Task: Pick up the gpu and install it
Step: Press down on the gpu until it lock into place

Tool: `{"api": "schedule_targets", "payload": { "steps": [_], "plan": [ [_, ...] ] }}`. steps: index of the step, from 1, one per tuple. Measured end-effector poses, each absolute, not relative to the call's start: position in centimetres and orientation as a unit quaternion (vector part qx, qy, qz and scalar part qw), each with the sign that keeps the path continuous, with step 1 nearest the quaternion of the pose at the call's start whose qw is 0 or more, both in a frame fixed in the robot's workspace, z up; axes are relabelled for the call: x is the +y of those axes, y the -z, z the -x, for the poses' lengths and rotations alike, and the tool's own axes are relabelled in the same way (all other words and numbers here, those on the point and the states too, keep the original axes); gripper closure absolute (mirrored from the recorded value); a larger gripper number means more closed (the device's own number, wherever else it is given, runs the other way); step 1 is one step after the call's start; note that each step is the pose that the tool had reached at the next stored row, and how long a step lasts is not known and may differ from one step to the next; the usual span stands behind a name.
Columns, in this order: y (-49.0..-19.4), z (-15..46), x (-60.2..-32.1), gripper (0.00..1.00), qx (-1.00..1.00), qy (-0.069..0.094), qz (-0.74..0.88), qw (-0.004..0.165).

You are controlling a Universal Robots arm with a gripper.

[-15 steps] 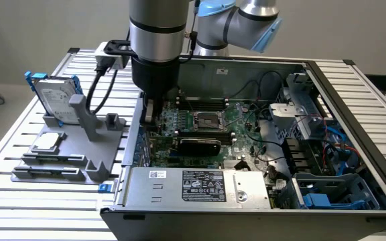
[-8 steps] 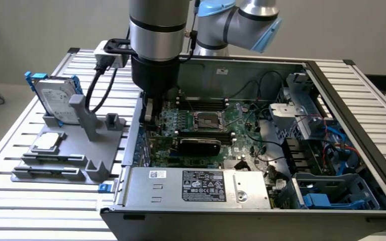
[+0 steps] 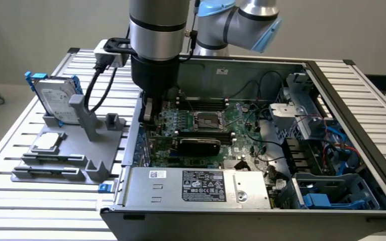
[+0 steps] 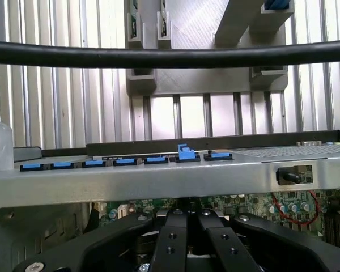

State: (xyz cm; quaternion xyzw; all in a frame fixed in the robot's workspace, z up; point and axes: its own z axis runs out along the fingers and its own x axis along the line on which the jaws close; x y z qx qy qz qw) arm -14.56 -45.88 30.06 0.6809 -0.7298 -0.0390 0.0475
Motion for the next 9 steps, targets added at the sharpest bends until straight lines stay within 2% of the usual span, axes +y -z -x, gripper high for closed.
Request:
{"api": "schedule_targets", "payload": {
  "steps": [9],
  "plan": [
    [-29.79,14.55,-45.88,0.89,-0.732,0.039,-0.679,0.047]
  ]
}}
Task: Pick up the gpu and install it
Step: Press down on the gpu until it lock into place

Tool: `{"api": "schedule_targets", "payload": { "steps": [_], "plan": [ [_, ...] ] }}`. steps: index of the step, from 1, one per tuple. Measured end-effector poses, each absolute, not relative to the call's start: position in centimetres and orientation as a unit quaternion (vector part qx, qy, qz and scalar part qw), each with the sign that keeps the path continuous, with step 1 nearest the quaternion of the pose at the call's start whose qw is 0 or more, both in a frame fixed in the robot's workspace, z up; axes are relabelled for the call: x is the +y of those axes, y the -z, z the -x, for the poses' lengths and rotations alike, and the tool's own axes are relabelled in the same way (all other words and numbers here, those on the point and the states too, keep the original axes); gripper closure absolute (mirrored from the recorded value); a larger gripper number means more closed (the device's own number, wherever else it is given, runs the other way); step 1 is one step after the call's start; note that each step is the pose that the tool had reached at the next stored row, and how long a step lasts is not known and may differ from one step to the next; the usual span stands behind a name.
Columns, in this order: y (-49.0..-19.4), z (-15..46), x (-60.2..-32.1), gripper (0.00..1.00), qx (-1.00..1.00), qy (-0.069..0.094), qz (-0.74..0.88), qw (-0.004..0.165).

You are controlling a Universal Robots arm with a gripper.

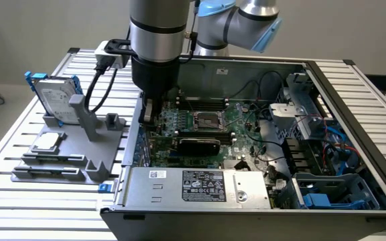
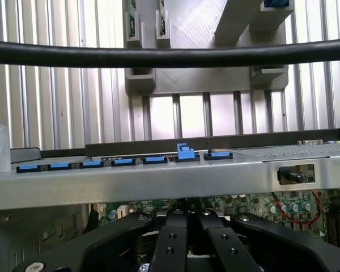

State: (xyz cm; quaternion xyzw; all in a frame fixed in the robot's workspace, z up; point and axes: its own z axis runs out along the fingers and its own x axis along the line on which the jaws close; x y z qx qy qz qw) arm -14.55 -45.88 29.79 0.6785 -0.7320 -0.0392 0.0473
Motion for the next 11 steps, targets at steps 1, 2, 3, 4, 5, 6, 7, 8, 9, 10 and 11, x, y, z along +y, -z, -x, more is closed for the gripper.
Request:
{"api": "schedule_targets", "payload": {
  "steps": [1,2,3,4,5,6,7,8,9,10,11],
  "plan": [
    [-29.85,14.53,-45.88,0.89,-0.732,0.039,-0.678,0.047],
    [-29.92,14.49,-45.88,0.89,-0.732,0.040,-0.678,0.047],
    [-30.06,14.43,-45.88,0.89,-0.732,0.039,-0.678,0.047],
    [-30.19,14.34,-45.88,0.89,-0.732,0.039,-0.678,0.047],
    [-30.28,14.24,-45.88,0.89,-0.732,0.039,-0.678,0.047],
    [-30.33,14.15,-45.88,0.89,-0.732,0.039,-0.678,0.047],
    [-30.36,14.06,-45.88,0.89,-0.732,0.039,-0.678,0.047],
    [-30.37,13.96,-45.88,0.89,-0.732,0.038,-0.679,0.046],
    [-30.37,13.84,-45.89,0.89,-0.732,0.037,-0.679,0.045],
    [-30.37,13.69,-45.89,0.89,-0.732,0.035,-0.679,0.043],
    [-30.37,13.54,-45.88,0.89,-0.732,0.032,-0.679,0.040]
  ]
}}
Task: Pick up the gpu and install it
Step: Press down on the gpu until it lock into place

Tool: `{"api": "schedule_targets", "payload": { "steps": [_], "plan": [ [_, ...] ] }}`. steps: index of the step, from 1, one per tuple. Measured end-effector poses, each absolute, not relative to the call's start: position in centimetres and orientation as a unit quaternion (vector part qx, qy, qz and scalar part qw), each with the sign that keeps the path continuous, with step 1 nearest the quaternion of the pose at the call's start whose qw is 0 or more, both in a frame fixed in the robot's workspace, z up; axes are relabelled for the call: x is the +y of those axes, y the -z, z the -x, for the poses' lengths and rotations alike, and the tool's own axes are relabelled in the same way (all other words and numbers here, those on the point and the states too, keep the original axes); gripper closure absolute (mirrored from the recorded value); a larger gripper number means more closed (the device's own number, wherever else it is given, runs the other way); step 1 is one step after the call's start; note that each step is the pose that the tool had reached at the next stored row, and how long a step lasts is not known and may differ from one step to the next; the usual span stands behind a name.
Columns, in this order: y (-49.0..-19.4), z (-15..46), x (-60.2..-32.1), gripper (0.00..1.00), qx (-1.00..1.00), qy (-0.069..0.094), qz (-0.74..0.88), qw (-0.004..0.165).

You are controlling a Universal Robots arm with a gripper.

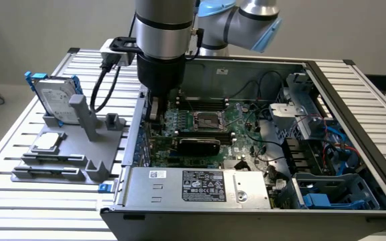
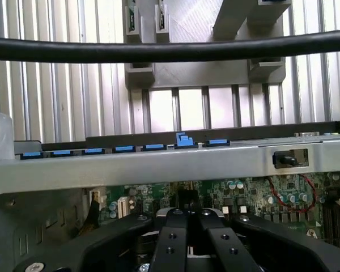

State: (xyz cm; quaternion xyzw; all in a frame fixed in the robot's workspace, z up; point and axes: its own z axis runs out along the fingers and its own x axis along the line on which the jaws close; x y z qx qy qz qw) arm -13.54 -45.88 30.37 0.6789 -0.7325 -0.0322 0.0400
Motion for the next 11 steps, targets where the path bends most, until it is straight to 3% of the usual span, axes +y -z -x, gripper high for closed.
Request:
{"api": "schedule_targets", "payload": {
  "steps": [7,11],
  "plan": [
    [-30.4,12.1,-45.9,0.89,-0.733,0.012,-0.680,0.018],
    [-30.4,10.5,-45.9,0.89,-0.733,0.009,-0.680,0.015]
  ]
}}
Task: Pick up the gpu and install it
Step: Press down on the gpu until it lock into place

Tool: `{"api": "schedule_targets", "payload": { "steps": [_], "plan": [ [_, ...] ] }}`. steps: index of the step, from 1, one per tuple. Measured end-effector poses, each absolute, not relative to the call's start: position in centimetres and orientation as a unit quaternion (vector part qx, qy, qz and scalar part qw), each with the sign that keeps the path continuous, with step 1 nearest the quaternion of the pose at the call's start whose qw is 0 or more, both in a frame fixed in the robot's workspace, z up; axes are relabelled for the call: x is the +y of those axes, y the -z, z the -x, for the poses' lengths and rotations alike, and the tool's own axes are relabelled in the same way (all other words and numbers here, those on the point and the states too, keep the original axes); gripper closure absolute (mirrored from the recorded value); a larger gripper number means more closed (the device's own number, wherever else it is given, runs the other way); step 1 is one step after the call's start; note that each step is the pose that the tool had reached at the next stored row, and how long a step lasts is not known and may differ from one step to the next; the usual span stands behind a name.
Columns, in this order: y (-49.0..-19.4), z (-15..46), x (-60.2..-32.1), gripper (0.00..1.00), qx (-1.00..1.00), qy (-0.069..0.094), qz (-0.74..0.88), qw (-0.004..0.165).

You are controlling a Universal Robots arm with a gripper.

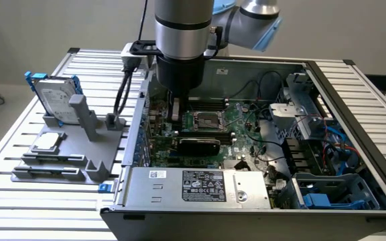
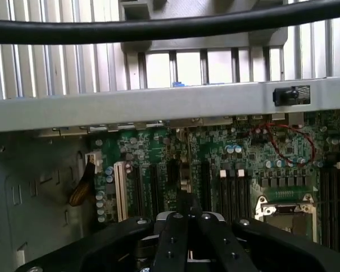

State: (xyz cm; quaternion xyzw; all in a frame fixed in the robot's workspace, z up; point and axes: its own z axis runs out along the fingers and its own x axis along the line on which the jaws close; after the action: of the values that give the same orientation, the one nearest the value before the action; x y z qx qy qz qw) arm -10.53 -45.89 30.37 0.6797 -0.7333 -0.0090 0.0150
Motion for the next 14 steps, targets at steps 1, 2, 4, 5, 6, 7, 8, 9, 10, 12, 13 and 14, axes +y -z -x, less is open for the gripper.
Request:
{"api": "schedule_targets", "payload": {
  "steps": [1,2,4,5,6,7,8,9,10,12,13,14],
  "plan": [
    [-30.4,10.1,-45.9,0.89,-0.733,0.009,-0.680,0.015],
    [-30.4,9.6,-45.9,0.89,-0.733,0.009,-0.680,0.015],
    [-30.4,8.8,-45.9,0.89,-0.733,0.009,-0.680,0.014],
    [-30.4,8.7,-45.9,0.89,-0.733,0.009,-0.680,0.015],
    [-30.4,8.7,-45.9,0.89,-0.733,0.009,-0.680,0.015],
    [-30.4,8.7,-45.9,0.89,-0.733,0.009,-0.680,0.015],
    [-30.4,8.7,-45.9,0.89,-0.733,0.009,-0.680,0.015],
    [-30.4,8.7,-45.9,0.89,-0.733,0.009,-0.679,0.015],
    [-30.4,8.7,-45.9,0.89,-0.734,0.009,-0.679,0.015],
    [-30.4,8.7,-45.9,0.89,-0.734,0.009,-0.679,0.015],
    [-30.4,8.7,-45.9,0.89,-0.734,0.009,-0.679,0.015],
    [-30.4,8.7,-45.9,0.89,-0.734,0.009,-0.679,0.015]
  ]
}}
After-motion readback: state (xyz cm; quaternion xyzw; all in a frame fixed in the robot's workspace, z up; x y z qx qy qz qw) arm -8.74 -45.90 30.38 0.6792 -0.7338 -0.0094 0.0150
